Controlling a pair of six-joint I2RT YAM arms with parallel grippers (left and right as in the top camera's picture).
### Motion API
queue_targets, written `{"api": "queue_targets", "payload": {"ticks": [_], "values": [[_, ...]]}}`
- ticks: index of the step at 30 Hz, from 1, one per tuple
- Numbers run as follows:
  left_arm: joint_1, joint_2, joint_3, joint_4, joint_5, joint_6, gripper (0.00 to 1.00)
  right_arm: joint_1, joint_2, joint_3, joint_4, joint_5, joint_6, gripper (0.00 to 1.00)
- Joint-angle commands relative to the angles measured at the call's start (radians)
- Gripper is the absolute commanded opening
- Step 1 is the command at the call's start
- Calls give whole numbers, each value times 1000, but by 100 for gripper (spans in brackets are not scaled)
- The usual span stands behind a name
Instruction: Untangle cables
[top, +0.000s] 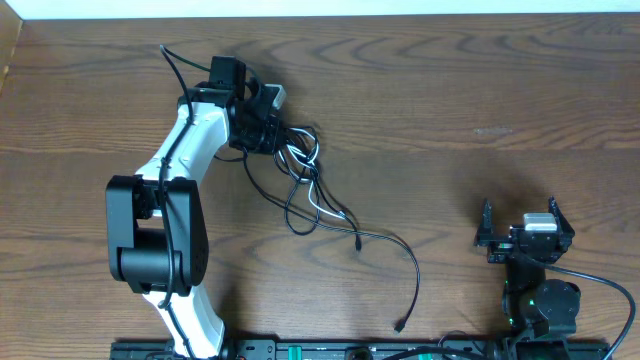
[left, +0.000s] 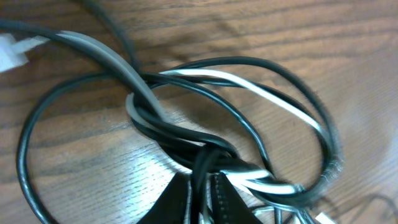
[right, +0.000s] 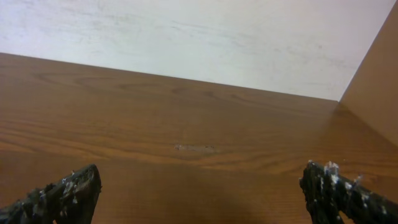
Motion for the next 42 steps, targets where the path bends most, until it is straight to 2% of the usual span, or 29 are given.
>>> {"api": "queue_targets", "payload": {"ticks": [1, 3, 4, 11, 16, 20, 24, 31, 34, 36, 42], "values": [[0, -31, -5, -11, 15, 21, 41, -7, -5, -1, -2, -3, -7, 99], [0, -31, -5, -17, 11, 21, 53, -7, -5, -1, -2, -3, -7, 99], [0, -31, -5, -24, -6, 21, 54, -7, -5, -1, -2, -3, -8, 99], [0, -31, -5, -40, -48, 20, 58, -7, -5, -1, 11, -7, -8, 99], [0, -31, -5, -48, -49, 20, 58, -7, -5, -1, 150, 5, -47, 99], [0, -31, -5, -57, -48, 20, 58, -7, -5, 0, 413, -6, -47, 99], [-2, -31, -5, -69, -26, 20, 57, -7, -5, 33, 516, -6, -44, 99], [-16, -31, -5, -109, -8, 21, 57, -7, 101, 266, 457, -16, -44, 99], [-30, -31, -6, -111, -11, 21, 56, -7, 272, 468, 347, -120, -34, 99], [-35, -31, -6, -109, -11, 21, 52, -7, 380, 573, 290, -190, 20, 99], [-37, -31, -9, -107, -19, 21, 52, -7, 673, 828, 124, -431, 154, 99]]}}
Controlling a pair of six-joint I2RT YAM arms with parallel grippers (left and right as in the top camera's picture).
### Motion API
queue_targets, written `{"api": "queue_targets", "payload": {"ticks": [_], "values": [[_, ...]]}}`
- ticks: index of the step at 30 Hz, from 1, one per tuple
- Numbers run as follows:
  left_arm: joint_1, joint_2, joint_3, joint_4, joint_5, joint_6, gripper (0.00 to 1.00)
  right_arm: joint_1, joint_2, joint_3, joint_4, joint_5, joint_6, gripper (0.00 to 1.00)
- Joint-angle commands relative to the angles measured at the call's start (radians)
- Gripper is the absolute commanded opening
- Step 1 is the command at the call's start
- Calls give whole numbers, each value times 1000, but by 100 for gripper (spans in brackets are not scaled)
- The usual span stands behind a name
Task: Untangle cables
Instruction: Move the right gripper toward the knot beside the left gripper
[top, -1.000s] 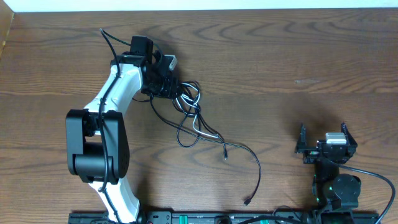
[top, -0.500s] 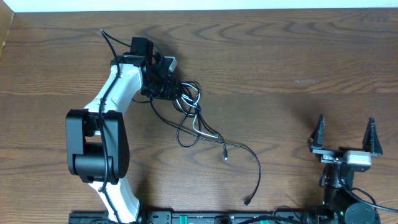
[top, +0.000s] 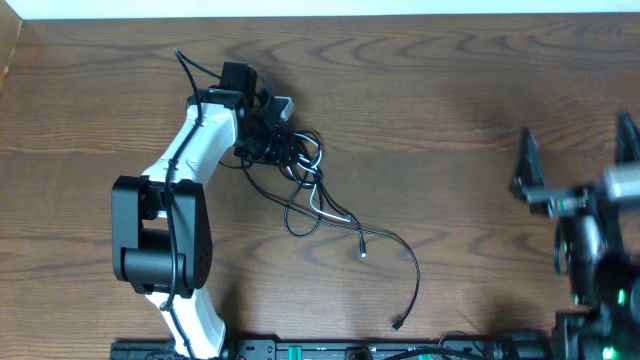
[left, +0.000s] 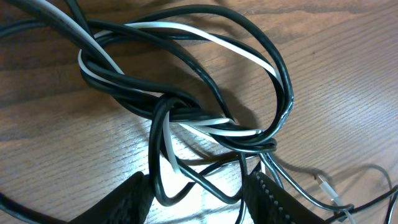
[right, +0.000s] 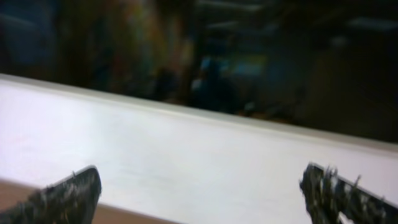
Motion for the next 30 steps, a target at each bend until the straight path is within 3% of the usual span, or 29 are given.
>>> {"api": "queue_targets", "payload": {"ticks": [1, 6, 9, 20, 25, 28, 30], "values": [[1, -26, -11, -2, -6, 5, 52, -7, 148, 117, -63, -214, 116, 99], [1, -25, -25, 5, -67, 5, 52, -6, 336, 169, -102, -355, 197, 99], [1, -25, -25, 5, -67, 5, 46, -6, 433, 169, -115, -410, 198, 99], [-7, -11, -37, 17, -66, 5, 41, -3, 649, 168, -169, -581, 355, 99], [-21, -11, -43, 40, -66, 5, 21, 6, 746, 167, -201, -656, 359, 99], [-28, -11, -43, 47, -66, 5, 20, 26, 814, 167, -202, -655, 427, 99], [-34, -11, -43, 51, -66, 5, 19, 45, 885, 167, -202, -606, 499, 88]]}}
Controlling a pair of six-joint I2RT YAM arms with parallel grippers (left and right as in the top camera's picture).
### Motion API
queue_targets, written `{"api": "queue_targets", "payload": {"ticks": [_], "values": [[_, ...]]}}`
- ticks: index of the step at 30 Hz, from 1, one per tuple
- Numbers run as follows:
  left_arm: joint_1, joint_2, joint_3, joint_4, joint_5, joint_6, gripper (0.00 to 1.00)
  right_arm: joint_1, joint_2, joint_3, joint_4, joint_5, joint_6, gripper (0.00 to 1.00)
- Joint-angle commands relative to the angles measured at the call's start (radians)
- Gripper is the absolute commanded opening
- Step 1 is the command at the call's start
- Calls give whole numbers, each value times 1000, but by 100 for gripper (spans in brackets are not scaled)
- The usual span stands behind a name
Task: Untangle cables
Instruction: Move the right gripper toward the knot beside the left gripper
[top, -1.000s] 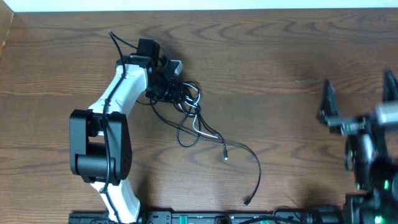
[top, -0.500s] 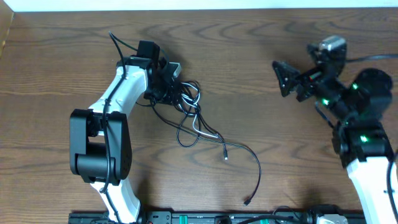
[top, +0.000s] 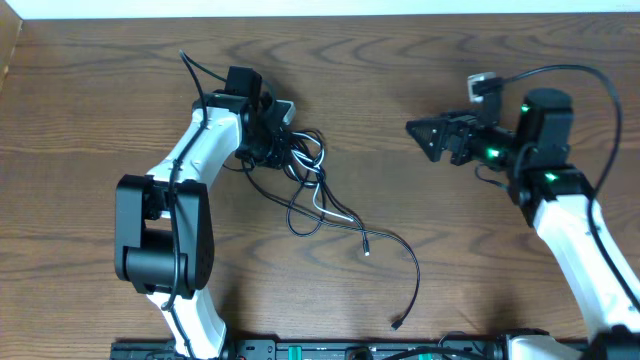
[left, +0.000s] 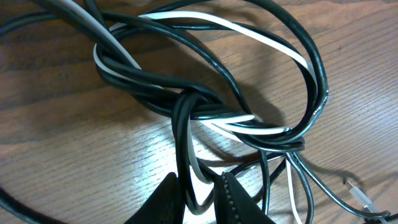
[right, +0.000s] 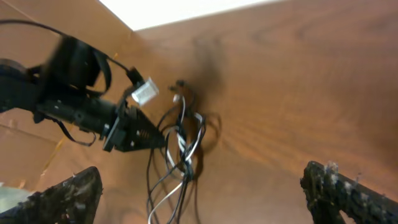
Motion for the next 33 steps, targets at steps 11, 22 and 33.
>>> {"api": "queue_targets", "payload": {"ticks": [11, 22, 33], "values": [[-21, -10, -8, 11, -1, 3, 8, 163, 402, 17, 200, 60, 392, 56], [-21, -10, -8, 16, 24, 24, 8, 342, 494, 17, 319, 313, 560, 44], [-21, -10, -8, 24, 24, 24, 26, 431, 659, 19, 668, 335, 666, 46]]}}
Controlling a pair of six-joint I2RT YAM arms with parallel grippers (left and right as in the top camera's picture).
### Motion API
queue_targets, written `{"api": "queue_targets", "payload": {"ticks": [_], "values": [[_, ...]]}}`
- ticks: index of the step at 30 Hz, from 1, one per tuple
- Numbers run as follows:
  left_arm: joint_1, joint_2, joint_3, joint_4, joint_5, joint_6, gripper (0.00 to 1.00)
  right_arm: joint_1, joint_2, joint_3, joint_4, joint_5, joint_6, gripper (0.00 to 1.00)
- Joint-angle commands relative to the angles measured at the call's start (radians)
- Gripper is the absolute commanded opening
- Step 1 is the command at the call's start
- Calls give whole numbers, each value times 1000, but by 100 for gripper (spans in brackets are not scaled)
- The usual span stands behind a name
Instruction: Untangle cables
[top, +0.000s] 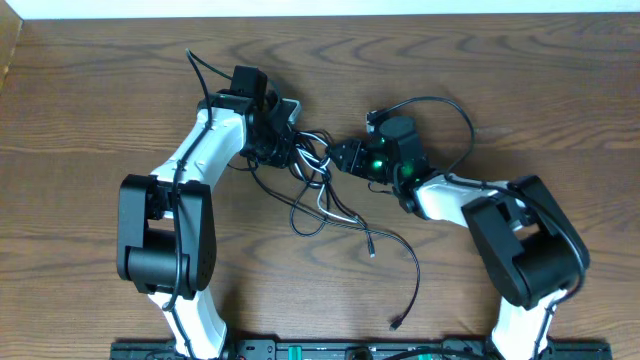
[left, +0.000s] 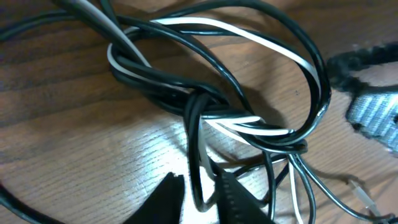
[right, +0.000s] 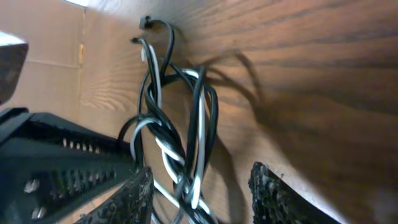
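A knot of black and white cables (top: 312, 168) lies left of the table's middle. A thin black cable (top: 413, 270) trails from it toward the front edge. My left gripper (top: 288, 150) is at the knot's left side. In the left wrist view it (left: 199, 196) is shut on a loop of black cable (left: 198, 155). From the right, my right gripper (top: 338, 158) reaches the knot. It (right: 205, 193) stands open, with twisted black and white strands (right: 186, 162) between its fingers (right: 273, 193). The left gripper's ribbed finger (right: 62, 165) shows just beyond.
A small plug (top: 372, 250) on a thin lead lies in front of the knot. The trailing cable's end connector (top: 399, 323) rests near the front rail. Bare wooden table (top: 520, 90) surrounds the arms, with a white wall strip along the far edge.
My right gripper was open in the air over the right half of the table, and now it is down at the knot's right side. The left gripper still holds the black loop.
At first the left gripper was shut on the bundle and the right arm was parked at the front right. Then the left gripper was open over the knot and the right arm raised. Later the left had closed on a black loop; now the right gripper straddles the knot.
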Motion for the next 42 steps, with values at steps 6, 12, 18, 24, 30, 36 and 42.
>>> {"api": "queue_targets", "payload": {"ticks": [6, 12, 18, 24, 30, 36, 42], "values": [[-3, -10, -7, 1, 16, 14, 27, 5, 79, 12, 127, 8, 81, 47], [-3, -10, -7, 0, 60, 11, 36, 30, 79, 12, 157, 46, 81, 42], [-3, -10, -7, 0, 85, 11, 38, 55, 79, 12, 182, 76, 81, 40], [-3, -10, -7, -7, 85, 11, 39, 63, 79, 12, 182, 108, 80, 32], [-13, -10, -8, -7, 84, 11, 39, 63, 79, 12, 180, 121, 80, 30], [-47, -10, -8, -6, -14, 11, 39, 63, 79, 12, 179, 121, 73, 19], [-62, -10, -8, -3, -42, 11, 44, 63, 79, 11, 175, 121, 72, 15]]}}
